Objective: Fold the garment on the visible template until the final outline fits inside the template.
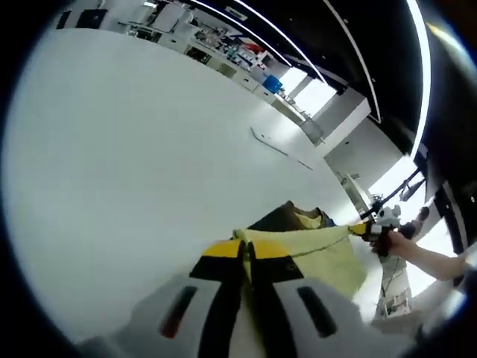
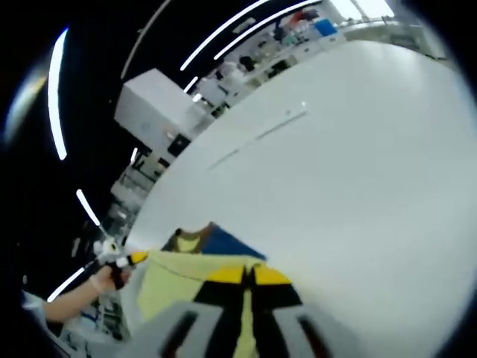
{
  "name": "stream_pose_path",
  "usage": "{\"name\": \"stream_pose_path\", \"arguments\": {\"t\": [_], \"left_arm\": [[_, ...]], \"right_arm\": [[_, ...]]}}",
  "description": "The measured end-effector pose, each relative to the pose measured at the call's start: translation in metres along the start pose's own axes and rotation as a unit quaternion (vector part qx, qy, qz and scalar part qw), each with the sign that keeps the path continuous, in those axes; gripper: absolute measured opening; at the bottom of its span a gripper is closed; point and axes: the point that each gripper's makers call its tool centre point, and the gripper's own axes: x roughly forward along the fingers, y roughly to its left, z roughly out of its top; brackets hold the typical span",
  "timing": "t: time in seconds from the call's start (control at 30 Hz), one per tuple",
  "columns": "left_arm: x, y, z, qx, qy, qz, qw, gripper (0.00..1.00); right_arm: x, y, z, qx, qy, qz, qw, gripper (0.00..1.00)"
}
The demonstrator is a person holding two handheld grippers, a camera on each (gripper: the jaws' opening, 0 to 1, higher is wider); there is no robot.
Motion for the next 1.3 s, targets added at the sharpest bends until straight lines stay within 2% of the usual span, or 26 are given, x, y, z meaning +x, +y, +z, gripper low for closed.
{"name": "stream_pose_path", "arguments": {"t": [0.07,0.1,0.17,0.23,0.27,0.47,0.67,1.0,1.13,1.3], "left_arm": [[0.000,0.001,-0.002,0.001,0.009,-0.004,1.0000,0.08],[0.000,0.001,-0.003,0.017,0.012,-0.004,0.9998,0.12],[0.000,-0.002,-0.005,0.030,0.018,-0.008,0.9994,0.19],[-0.001,-0.008,-0.009,0.042,0.024,-0.017,0.9987,0.26],[-0.002,-0.011,-0.010,0.051,0.028,-0.022,0.9981,0.28],[-0.003,-0.021,-0.012,0.082,0.031,-0.038,0.9954,0.37],[-0.003,-0.022,-0.006,0.095,0.029,-0.053,0.9936,0.37],[0.001,-0.037,-0.016,0.097,0.044,-0.069,0.9919,0.36],[0.007,-0.040,-0.016,0.093,0.044,-0.074,0.9919,0.36],[0.016,-0.040,-0.006,0.082,0.025,-0.073,0.9936,0.38]], "right_arm": [[-0.001,0.002,-0.003,-0.009,0.005,0.001,0.9999,0.00],[-0.002,0.004,-0.005,-0.011,0.007,0.005,0.9999,0.02],[-0.002,0.008,-0.006,-0.022,0.010,0.017,0.9996,0.12],[-0.002,0.011,-0.008,-0.058,0.012,0.023,0.9980,0.21],[-0.002,0.011,-0.009,-0.063,0.017,0.025,0.9976,0.25],[-0.002,0.019,-0.013,-0.127,0.029,0.042,0.9905,0.42],[-0.002,0.027,-0.019,-0.157,0.038,0.048,0.9858,0.44],[0.006,0.027,-0.026,-0.165,0.053,0.055,0.9833,0.42],[0.012,0.027,-0.023,-0.164,0.050,0.055,0.9836,0.42],[0.022,0.027,-0.010,-0.162,0.034,0.049,0.9851,0.42]]}}
